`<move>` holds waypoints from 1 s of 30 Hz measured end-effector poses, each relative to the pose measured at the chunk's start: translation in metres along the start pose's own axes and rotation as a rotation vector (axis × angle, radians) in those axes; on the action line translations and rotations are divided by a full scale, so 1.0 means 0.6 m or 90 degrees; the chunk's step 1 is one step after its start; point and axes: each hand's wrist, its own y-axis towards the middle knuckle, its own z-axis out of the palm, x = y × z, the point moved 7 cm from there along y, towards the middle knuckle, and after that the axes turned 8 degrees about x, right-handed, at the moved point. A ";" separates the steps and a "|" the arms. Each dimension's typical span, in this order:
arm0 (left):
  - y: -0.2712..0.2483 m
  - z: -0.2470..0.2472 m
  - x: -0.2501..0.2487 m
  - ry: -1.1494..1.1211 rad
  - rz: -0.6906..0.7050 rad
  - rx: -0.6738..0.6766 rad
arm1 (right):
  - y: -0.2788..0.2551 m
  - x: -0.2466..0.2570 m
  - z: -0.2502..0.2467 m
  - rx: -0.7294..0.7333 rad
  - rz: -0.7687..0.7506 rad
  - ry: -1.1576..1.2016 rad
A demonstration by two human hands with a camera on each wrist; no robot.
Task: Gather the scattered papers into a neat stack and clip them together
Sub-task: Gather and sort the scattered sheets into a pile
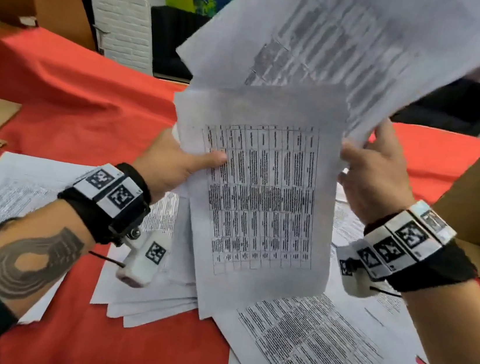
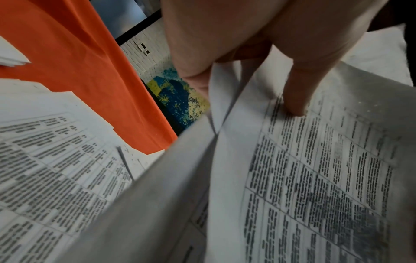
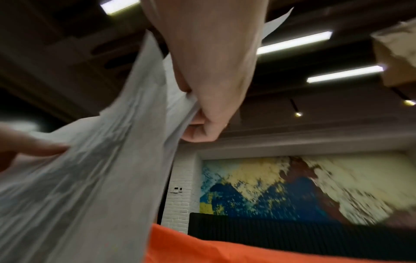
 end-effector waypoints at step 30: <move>0.068 0.022 -0.141 0.386 0.107 -0.084 | -0.002 0.092 -0.006 -0.101 -0.168 -0.176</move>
